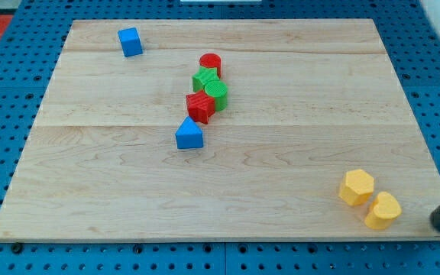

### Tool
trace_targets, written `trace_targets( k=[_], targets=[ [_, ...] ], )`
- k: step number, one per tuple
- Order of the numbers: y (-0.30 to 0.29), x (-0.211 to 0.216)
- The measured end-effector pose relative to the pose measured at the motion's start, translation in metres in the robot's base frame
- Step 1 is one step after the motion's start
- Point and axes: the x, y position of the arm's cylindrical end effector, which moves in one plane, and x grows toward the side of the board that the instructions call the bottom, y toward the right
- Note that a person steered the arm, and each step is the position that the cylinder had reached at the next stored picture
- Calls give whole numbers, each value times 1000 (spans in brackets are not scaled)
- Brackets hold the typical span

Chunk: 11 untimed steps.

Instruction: Push the yellow heart into the yellow hexagon

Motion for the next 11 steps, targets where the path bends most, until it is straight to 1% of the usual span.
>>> trace_targets(
  k=[1,2,3,4,6,7,9,10,11],
  targets=[
    [-61,1],
    [-105,-23],
    [-93,-26],
    [-103,-15],
    [-137,-15],
    [-162,-29],
    [-278,-70],
    [-345,-72],
    [-395,-73]
  ],
)
